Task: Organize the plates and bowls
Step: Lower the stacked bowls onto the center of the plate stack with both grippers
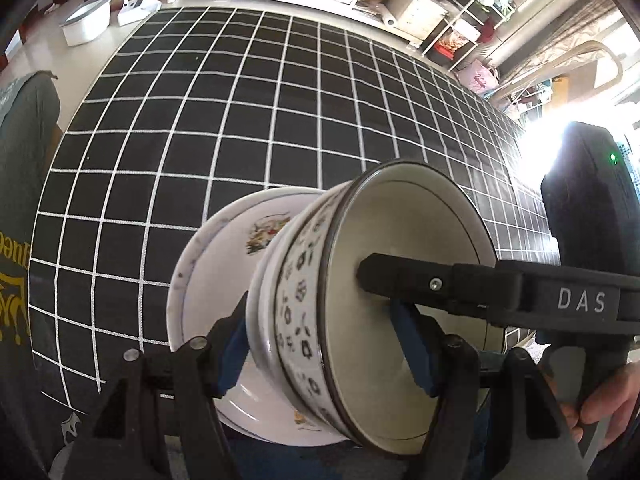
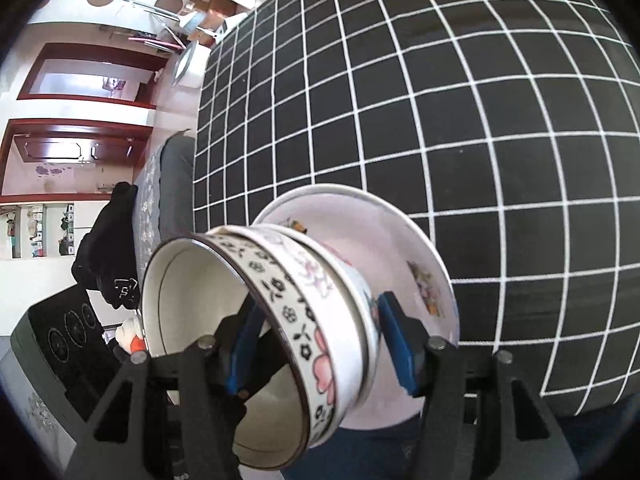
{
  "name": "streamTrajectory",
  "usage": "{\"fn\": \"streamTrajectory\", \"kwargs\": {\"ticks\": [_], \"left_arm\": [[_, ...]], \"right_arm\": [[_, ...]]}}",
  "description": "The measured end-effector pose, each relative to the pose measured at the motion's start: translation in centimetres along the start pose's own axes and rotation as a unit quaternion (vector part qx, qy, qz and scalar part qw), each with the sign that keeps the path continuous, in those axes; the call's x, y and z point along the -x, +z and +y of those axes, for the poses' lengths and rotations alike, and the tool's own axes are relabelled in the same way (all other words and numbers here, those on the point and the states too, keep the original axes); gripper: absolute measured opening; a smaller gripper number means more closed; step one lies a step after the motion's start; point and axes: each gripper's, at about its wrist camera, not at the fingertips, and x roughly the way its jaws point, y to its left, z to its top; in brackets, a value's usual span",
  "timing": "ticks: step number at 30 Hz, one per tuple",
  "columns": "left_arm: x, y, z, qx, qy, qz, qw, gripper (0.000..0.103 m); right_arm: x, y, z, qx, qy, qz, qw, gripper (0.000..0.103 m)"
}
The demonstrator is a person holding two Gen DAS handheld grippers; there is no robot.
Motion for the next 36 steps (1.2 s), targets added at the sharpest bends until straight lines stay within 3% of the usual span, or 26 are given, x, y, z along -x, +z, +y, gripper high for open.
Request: {"fn": "streamTrajectory", "kwargs": {"ticks": [8,13,29,36], "left_arm": [[-1.2,-0.4,2.0,0.004,-0.007,0.008,0.9999,0.065],[-2.3,0.1,1.3,0.005,-0.006,0.019,0.9998,0.065],[-1.9,-0.8,1.9,-0.011,-0.008,0.017,0.9998,0.064],[-0.2,-0.6,2.7,-0.003,-0.004,-0.002,1.0,0.064]], "right_arm": [[-0.4,0.1,0.0,0.002,-0.016,0.004,1.0,0.062],[-0.6,0.0,-0.6,0.002,-0.028,0.011,1.0,0.062],[-0.7,-0.2,-0.9,0.017,-0.016,0.013,1.0,0.062],[0.4,-0.4,-1.0,0.036,-0.038,-0.002,0.999,0.063]]}}
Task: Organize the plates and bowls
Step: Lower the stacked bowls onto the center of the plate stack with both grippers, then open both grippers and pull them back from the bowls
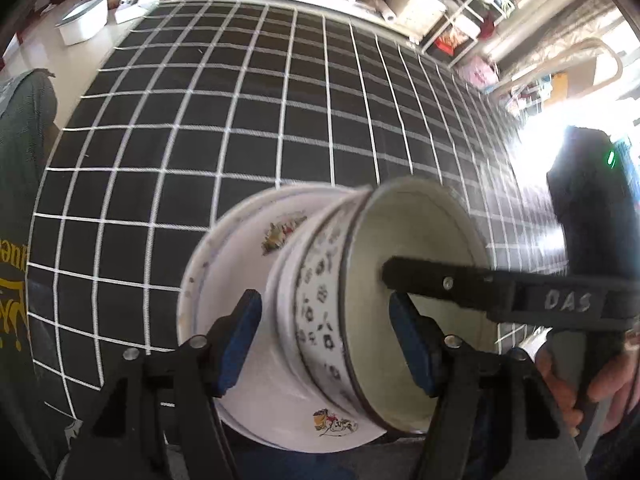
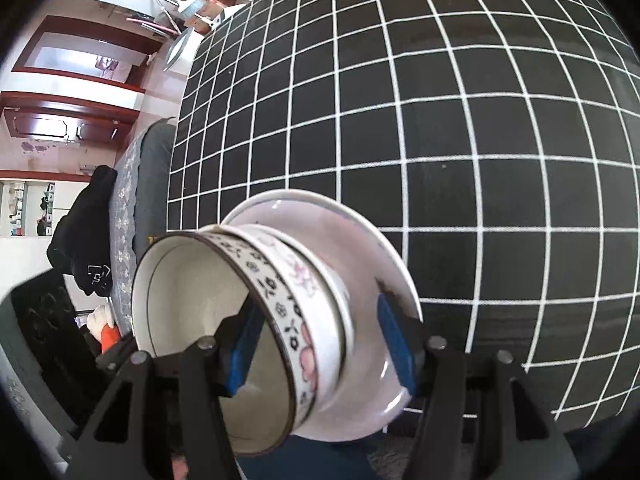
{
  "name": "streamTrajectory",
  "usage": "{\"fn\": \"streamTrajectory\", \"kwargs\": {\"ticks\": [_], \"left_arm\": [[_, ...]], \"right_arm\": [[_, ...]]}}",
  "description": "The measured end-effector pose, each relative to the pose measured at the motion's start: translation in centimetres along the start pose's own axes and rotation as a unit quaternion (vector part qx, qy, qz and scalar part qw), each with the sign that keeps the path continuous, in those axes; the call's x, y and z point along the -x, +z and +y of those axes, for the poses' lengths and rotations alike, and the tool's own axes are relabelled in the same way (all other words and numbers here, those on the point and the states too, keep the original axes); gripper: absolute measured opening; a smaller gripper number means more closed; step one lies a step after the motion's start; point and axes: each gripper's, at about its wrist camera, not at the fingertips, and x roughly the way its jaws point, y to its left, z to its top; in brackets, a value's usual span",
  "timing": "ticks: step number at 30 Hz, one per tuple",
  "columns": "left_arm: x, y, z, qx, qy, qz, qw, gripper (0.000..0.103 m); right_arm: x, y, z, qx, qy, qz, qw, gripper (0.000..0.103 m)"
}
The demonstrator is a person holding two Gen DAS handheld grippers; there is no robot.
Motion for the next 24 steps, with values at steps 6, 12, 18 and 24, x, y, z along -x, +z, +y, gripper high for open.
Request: {"fn": "streamTrajectory", "kwargs": {"ticks": [6,12,18,24], "left_arm": [[3.2,0.1,-0.6,-0.011,0.025,-0.036,0.999,0.064],[9.0,-0.8,-3.3,-0.041,0.058,-0.117,0.9905,0.064],[14.8,-3.1,-8.6,-0.104,0.083,-0.206,0.9694,0.064],[18.8,-6.4,-12.6,-0.132,0.09,-0.275,0.948,0.064]], "right_arm": [[2.8,-1.0,1.4,0.052,-0.02,-0.057,0.997,0.063],[7.3,-2.9,3.0,0.094,-0.039,-0.139,0.985,0.063],[13.0,-6.4,4.3,0.126,-0.052,-0.221,0.966,0.063],[18.3,-11.0,4.3,0.139,-0.069,-0.292,0.944,0.066]]}}
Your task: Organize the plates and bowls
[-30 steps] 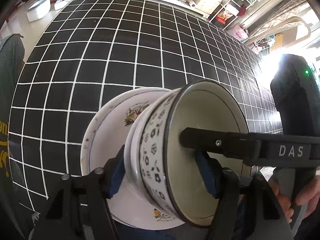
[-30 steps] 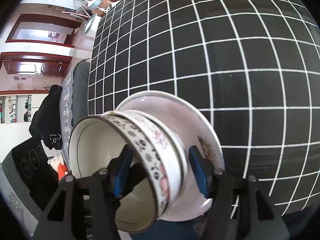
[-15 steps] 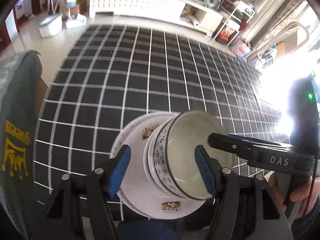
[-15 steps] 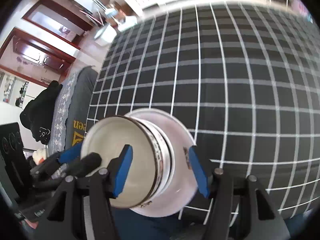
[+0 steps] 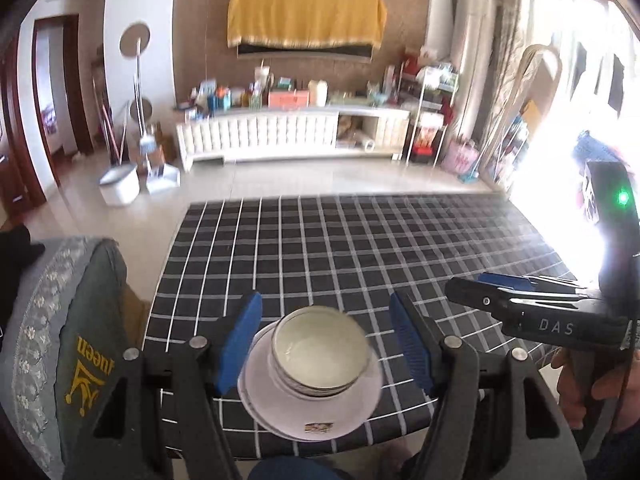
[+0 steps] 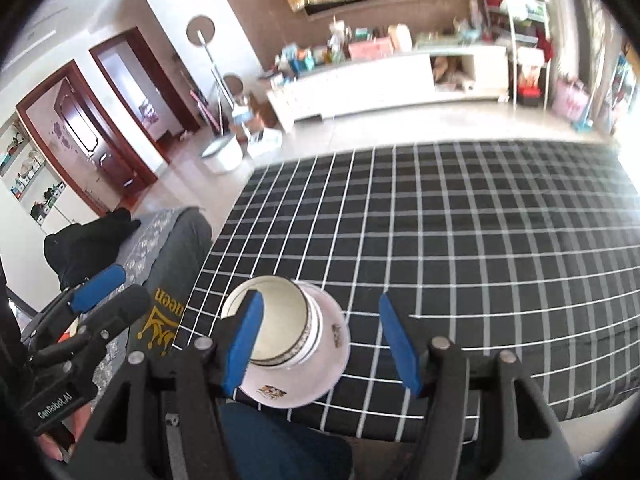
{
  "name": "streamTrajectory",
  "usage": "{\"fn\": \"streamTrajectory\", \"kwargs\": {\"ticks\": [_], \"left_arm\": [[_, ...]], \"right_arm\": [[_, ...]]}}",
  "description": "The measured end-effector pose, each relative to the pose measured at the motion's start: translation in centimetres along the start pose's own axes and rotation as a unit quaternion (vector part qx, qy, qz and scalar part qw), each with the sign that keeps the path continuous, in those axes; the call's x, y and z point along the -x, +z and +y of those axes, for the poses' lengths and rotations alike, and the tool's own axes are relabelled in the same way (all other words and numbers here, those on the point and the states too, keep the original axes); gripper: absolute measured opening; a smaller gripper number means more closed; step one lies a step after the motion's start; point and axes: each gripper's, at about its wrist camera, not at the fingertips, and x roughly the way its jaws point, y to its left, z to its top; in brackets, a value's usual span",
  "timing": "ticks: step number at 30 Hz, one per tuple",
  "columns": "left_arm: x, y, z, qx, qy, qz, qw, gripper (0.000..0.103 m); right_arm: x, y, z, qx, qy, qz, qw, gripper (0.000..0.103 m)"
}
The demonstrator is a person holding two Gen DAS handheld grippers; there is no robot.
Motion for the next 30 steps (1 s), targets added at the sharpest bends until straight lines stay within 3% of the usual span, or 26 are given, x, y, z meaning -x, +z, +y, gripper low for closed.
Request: {"fn": "streamTrajectory", "kwargs": {"ticks": [10,14,17,19,26,30], "left_arm": [[6.4,-2.4,-3.8,-0.001,-0.023,-0.086,0.9961,0.064],[8.7,-3.6,-4.9,-0.004,-0.009,-0.11,0.9939,0.065],[10.6,-4.6,-5.7,-0.007,0.01,-0.129,0.9916,0.081],[11.6,-5.3,-6.3,-0.017,0.021,-0.14,0.9898,0.083],[14.2,-8.0,-8.2,-0.039,0.042,-0.157,0.9859,0.09],[14.4,-8.8,-8.9,-0.048,0.044,-0.156,0.9856,0.096]], "right_arm": [[9.0,-3.6,0.9,0.043,-0.051,-0.11,0.992,0.068],[12.3,-5.7,1.9,0.072,-0.075,-0.163,0.981,0.078],[14.2,-7.5,2.7,0.09,-0.09,-0.205,0.97,0.095],[14.7,-8.5,2.7,0.096,-0.101,-0.216,0.966,0.103],[16.7,-10.9,2.9,0.103,-0.134,-0.251,0.953,0.103],[16.5,-11.8,3.6,0.127,-0.158,-0.248,0.947,0.103]]}}
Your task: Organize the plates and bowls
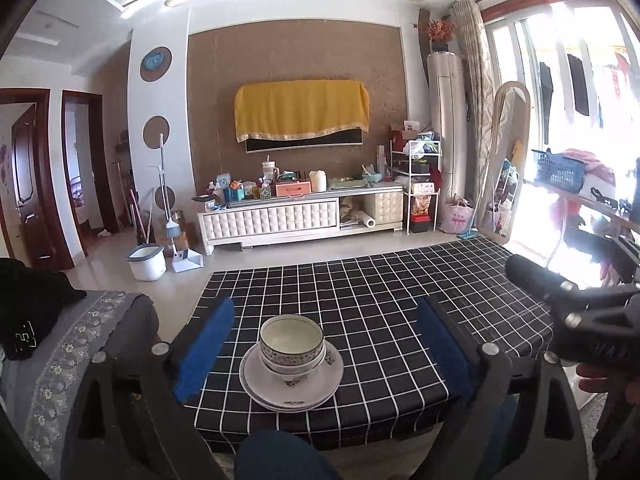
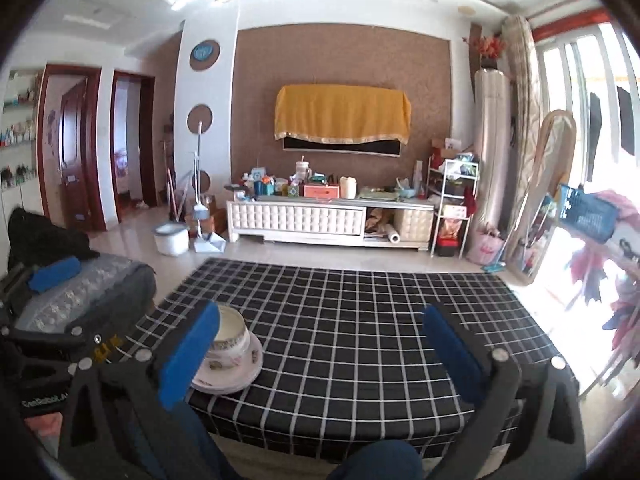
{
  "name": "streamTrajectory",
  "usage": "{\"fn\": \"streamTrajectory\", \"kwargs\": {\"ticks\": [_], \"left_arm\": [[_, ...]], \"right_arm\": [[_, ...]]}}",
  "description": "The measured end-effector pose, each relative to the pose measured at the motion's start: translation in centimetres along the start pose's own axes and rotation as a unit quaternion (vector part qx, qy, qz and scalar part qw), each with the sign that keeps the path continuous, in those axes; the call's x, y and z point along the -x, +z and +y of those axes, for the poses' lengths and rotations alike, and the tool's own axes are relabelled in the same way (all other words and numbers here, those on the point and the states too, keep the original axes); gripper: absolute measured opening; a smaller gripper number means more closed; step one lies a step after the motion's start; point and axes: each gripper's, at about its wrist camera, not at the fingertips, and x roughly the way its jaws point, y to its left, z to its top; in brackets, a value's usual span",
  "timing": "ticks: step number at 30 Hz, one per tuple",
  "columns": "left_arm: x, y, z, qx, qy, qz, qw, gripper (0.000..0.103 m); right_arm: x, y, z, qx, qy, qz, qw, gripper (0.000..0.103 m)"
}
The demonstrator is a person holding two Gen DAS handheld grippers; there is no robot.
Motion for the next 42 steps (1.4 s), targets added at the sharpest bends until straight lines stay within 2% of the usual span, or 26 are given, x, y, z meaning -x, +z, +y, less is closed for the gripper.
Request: {"fn": "streamTrajectory", "kwargs": {"ticks": [2,6,42], "left_arm": [[0.2,-0.1,-0.1,0.004,0.001,0.0,1.0,0.103],[0.6,-0.3,0.0,0.009,0.0,0.0,1.0,0.103],[0.6,-0.9,-0.2,0.018,-0.005,0.014,0.9997,0.103]], "right_arm": [[0.5,-0.7,0.1,0.007,-0.013,-0.001,1.0,0.103],[0.5,-0.8,-0.5,-0.012,-0.001,0.009,1.0,0.103],[1.1,-1.8,-0.5,-0.02,0.005,0.026,0.999,0.103]]}}
